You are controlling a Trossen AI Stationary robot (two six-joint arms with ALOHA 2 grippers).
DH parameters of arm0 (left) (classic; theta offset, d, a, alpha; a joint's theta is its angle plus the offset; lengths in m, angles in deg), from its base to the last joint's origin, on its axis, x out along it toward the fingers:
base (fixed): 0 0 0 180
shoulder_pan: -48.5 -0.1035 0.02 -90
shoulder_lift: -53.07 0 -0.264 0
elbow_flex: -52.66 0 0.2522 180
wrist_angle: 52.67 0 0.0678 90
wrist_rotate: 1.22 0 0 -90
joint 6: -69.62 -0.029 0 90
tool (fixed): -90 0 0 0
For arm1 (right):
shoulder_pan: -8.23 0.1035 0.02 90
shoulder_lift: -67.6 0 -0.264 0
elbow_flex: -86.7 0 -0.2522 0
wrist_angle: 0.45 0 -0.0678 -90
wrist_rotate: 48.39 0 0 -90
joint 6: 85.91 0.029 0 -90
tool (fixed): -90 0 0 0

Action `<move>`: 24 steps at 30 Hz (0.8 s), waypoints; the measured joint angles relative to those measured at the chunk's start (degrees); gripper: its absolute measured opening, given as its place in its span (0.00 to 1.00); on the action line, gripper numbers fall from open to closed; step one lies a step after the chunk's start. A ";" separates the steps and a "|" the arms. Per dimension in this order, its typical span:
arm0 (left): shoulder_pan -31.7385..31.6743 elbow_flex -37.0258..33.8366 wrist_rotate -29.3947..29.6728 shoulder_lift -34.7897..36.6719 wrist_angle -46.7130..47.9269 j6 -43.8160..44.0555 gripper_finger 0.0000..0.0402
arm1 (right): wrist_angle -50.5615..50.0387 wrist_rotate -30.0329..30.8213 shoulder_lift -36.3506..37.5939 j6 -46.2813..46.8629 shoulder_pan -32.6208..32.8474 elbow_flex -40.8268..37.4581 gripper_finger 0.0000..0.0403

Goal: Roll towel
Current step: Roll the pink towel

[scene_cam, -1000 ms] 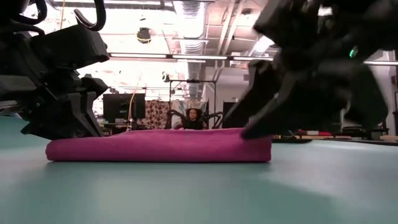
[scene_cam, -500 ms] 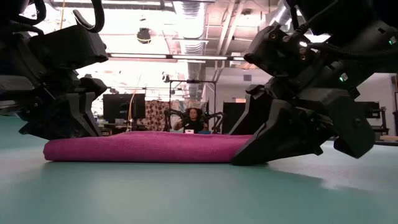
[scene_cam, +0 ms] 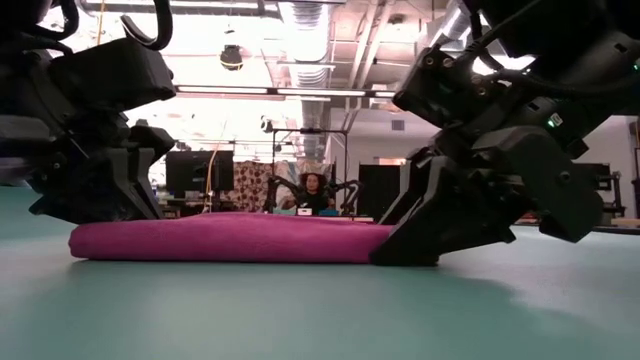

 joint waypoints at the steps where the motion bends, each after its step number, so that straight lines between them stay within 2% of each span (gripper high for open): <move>1: 0.02 0.01 -0.26 -0.03 -0.12 0.05 0.00 | -0.07 0.00 0.00 0.04 0.00 0.00 0.49; 7: 0.02 0.01 -0.87 -0.03 -1.31 -0.18 0.00 | -0.12 1.25 0.02 -0.43 0.27 -0.01 0.19; 10: 0.00 0.01 -1.59 -0.06 -1.31 -0.22 0.00 | -0.72 1.18 0.06 0.58 0.69 0.32 0.07; 17: 0.00 0.01 -2.08 -0.06 -1.31 -0.48 0.00 | -7.75 -9.58 3.68 7.87 -0.43 2.51 0.06; 22: 0.00 0.10 -3.34 -0.06 -1.85 -1.39 0.00 | -9.96 -23.89 9.68 11.38 -3.26 2.40 0.06; 24: 0.00 0.27 -4.26 -0.06 -2.08 -2.46 0.00 | -11.44 -26.71 11.60 12.62 -4.53 2.40 0.06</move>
